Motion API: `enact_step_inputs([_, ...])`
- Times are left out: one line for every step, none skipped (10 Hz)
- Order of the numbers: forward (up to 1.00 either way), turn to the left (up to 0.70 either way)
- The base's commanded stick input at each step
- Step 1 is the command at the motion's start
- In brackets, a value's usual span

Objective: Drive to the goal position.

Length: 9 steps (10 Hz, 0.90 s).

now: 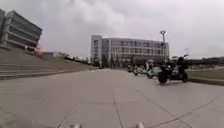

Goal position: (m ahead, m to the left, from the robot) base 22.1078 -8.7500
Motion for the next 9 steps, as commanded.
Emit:
enact_step_inputs([0.50,0.00])
enact_step_inputs([0.50,0.00])
enact_step_inputs([0.50,0.00])
enact_step_inputs([0.50,0.00])
enact_step_inputs([0.50,0.00])
enact_step_inputs([0.50,0.00])
enact_step_inputs([0.50,0.00])
enact_step_inputs([0.50,0.00])
enact_step_inputs([0.50,0.00])
